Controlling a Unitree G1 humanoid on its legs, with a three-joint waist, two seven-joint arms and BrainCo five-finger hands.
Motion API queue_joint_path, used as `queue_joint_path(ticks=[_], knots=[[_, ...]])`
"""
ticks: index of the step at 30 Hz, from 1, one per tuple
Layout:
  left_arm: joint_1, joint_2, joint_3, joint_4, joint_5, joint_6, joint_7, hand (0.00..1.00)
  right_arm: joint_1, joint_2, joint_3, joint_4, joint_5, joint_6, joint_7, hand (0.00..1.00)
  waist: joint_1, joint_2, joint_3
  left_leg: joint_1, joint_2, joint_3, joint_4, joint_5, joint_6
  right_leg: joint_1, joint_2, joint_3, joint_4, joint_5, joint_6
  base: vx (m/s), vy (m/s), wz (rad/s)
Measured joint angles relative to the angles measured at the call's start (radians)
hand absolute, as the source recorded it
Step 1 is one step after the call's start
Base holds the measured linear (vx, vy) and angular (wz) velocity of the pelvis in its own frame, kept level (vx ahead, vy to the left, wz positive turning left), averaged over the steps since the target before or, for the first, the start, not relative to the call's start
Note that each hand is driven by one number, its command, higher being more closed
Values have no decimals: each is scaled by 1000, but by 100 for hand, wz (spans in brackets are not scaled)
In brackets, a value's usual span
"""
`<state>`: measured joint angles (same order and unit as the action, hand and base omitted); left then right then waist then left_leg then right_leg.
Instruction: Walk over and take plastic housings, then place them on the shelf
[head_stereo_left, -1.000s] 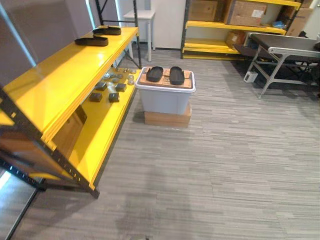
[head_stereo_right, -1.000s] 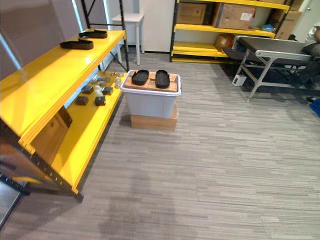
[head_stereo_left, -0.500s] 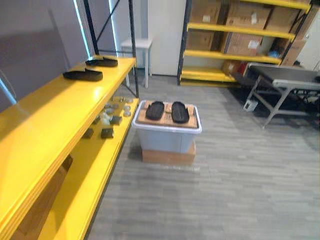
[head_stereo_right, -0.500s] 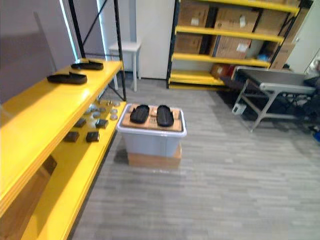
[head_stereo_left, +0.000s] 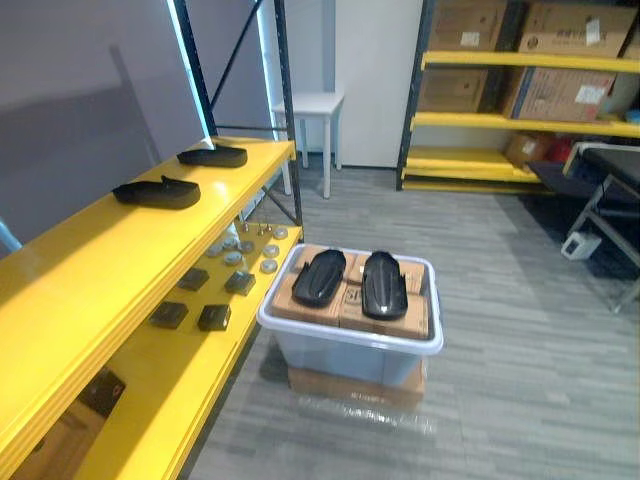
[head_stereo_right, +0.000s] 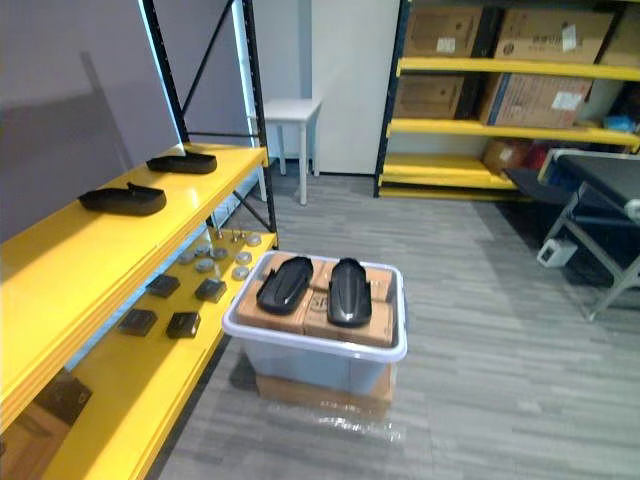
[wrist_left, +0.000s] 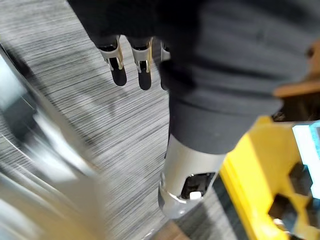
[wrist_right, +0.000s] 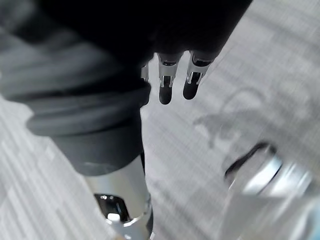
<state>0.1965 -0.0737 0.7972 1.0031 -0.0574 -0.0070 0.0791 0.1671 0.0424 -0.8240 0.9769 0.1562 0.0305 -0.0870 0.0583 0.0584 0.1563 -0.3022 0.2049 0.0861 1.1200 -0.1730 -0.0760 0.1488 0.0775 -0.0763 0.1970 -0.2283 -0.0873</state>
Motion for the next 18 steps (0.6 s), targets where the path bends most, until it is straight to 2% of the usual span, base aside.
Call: queue_joint_path(ticks=[2, 3, 4, 5, 6, 7, 8, 9, 10, 11, 12, 13, 14, 15, 16, 17, 18], knots=[[26, -3, 1, 1, 0, 5, -1, 0, -28, -15, -11, 4, 0, 0, 1, 0, 19, -9, 7, -26, -36, 41, -334, -22, 0, 65, -33, 46, -43, -11, 32, 545, 108, -71], [39, -4, 0, 1, 0, 5, -1, 0, -39, -16, -42, 4, 0, 0, 1, 0, 21, -13, 8, -12, -61, 60, -506, -8, 14, 101, -48, 62, -64, -21, 48, 626, 182, -75], [52, -1, -3, 7, 2, 6, -2, 0, -44, -21, -59, 5, 0, -1, 0, 0, 30, -21, 6, 24, -94, 80, -649, 138, 75, 154, -72, 84, -85, -42, 80, 659, 199, -62], [50, 13, -11, 16, 3, 7, -2, 0, -44, -9, -41, 4, 0, -2, -1, 0, 30, -54, -5, 48, -125, 105, -667, 115, 91, 166, -107, 93, -75, -42, 93, 812, 238, -28], [35, 22, -35, 18, 3, 5, -3, 0, -46, -4, -9, -7, 0, -2, -1, 0, 15, -62, -23, 58, -143, 99, -683, 96, 105, 143, -123, 93, -23, -32, 104, 692, 197, 24], [7, 26, -59, 19, 2, -2, -5, 0, -53, -5, 29, -9, -1, -3, -1, 0, 6, -72, -25, 74, -164, 89, -701, 78, 112, 85, -133, 97, 111, -31, 111, 657, 188, 40], [-14, 36, -88, 20, 2, -4, -6, 0, -61, -5, 75, -19, -4, -3, -3, 0, 6, -75, -18, 105, -178, 82, -721, 62, 114, 15, -140, 95, 275, -13, 155, 593, 163, 32], [-32, 50, -126, 18, 2, -4, -5, 0, -65, -4, 148, -46, -6, -3, -8, 0, 3, -78, -6, 138, -181, 71, -737, 49, 117, -73, -144, 103, 485, 43, 278, 643, 138, 34], [-55, 79, -188, 15, 1, -3, 2, 0, -63, -3, 259, -116, -27, -4, -21, 0, -9, -84, 12, 181, -182, 53, -747, 37, 113, -185, -148, 107, 717, 77, 331, 492, 63, 41], [-65, 91, -218, 12, 1, -3, 5, 0, -60, -3, 308, -165, -41, -4, -30, 0, -18, -85, 18, 206, -182, 42, -755, 35, 110, -225, -155, 95, 780, 72, 323, 460, 4, 53], [-74, 100, -261, -17, 0, -6, 13, 0, -44, -5, 385, -292, -72, -9, -49, 0, -25, -81, 24, 258, -179, 25, -792, 35, 110, -278, -188, 57, 799, 44, 283, 430, -27, 48], [-80, 102, -276, -52, -6, -18, 23, 0, -38, -6, 432, -406, -110, -22, -65, 0, -32, -81, 24, 293, -174, 17, -827, 34, 107, -320, -225, 24, 715, 17, 259, 405, -44, 41], [-85, 104, -276, -62, -13, -26, 28, 0, -36, -6, 445, -462, -136, -32, -75, 0, -32, -84, 23, 304, -171, 11, -838, 30, 100, -338, -238, 19, 651, 14, 256, 357, -98, 45], [-93, 109, -277, -78, -21, -43, 38, 0, -33, -6, 451, -562, -180, -54, -92, 0, -34, -92, 22, 324, -168, -11, -848, 18, 81, -350, -247, 26, 481, 20, 247, 278, -117, 40], [-91, 112, -282, -82, -21, -50, 44, 0, -29, -7, 451, -603, -200, -57, -104, 0, -34, -99, 18, 331, -170, -16, -851, 11, 69, -344, -245, 48, 379, 39, 231, 353, -188, 52], [-80, 128, -295, -81, -21, -59, 50, 0, -16, -5, 452, -668, -234, -69, -127, 0, -32, -132, 5, 339, -187, -28, -851, -7, 45, -333, -251, 89, 187, 169, 212, 353, -253, 36], [-72, 140, -298, -65, -20, -58, 52, 0, -13, -17, 452, -709, -259, -81, -138, 0, -27, -151, 0, 352, -190, -37, -852, -27, 32, -312, -254, 90, 150, 160, 212, 347, -269, 22]])
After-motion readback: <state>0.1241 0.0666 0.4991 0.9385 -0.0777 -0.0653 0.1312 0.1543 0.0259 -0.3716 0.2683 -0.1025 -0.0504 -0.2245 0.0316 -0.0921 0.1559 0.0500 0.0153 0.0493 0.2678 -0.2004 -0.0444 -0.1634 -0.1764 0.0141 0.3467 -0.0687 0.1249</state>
